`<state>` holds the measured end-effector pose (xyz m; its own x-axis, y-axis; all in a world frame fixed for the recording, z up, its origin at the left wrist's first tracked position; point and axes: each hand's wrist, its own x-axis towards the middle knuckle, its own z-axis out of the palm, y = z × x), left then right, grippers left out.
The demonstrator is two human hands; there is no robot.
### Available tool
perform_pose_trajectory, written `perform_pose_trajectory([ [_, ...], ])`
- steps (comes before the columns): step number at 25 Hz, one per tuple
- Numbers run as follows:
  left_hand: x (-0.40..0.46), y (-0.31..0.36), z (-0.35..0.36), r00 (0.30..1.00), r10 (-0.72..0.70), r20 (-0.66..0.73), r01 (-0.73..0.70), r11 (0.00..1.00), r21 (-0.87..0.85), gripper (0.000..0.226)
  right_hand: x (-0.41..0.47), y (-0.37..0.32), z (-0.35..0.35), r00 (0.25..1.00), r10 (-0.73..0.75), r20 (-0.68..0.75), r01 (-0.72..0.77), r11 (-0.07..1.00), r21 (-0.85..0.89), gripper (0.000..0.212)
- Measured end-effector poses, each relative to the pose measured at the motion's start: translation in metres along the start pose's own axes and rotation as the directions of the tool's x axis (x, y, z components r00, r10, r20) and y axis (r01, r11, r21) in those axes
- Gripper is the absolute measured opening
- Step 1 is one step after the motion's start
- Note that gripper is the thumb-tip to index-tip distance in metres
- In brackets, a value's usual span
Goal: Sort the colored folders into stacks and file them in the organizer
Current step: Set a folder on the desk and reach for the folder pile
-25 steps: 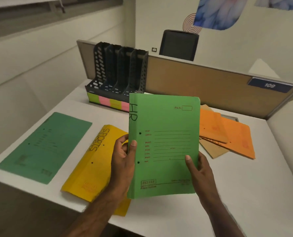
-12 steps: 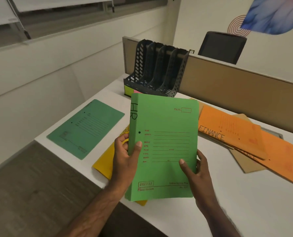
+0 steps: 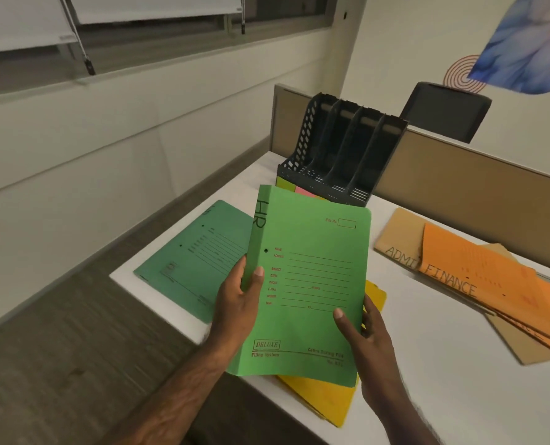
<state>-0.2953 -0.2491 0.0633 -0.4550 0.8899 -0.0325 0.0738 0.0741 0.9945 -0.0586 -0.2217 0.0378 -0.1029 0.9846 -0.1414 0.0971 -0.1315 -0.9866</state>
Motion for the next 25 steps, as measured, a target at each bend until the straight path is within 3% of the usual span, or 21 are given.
perform_pose_trajectory([
  [3, 0.022, -0.006, -0.039, 1.000, -0.022, 0.005, 0.022, 1.000, -0.011, 0.044, 0.002, -0.008, 0.044, 1.000, -0.003, 0.002, 0.003, 1.000, -0.005, 0.069],
  [7, 0.048, -0.019, -0.091, 0.999, -0.021, -0.037, 0.020, 0.999, -0.031, 0.023, 0.005, -0.016, 0.099, 1.000, -0.004, 0.011, 0.004, 1.000, 0.002, 0.071],
  [12, 0.077, -0.031, -0.141, 0.997, -0.028, -0.074, 0.033, 0.998, 0.060, 0.041, 0.003, -0.015, 0.157, 1.000, 0.016, 0.020, -0.017, 0.999, 0.042, 0.066],
  [17, 0.101, -0.042, -0.163, 0.996, -0.041, -0.076, 0.049, 0.993, 0.110, 0.051, 0.010, -0.012, 0.189, 0.999, 0.041, 0.017, -0.041, 0.998, 0.045, 0.063],
  [25, 0.159, -0.057, -0.170, 0.998, -0.036, -0.053, 0.047, 0.972, 0.232, 0.052, 0.052, 0.002, 0.229, 0.994, 0.093, -0.048, -0.092, 0.995, 0.029, 0.080],
])
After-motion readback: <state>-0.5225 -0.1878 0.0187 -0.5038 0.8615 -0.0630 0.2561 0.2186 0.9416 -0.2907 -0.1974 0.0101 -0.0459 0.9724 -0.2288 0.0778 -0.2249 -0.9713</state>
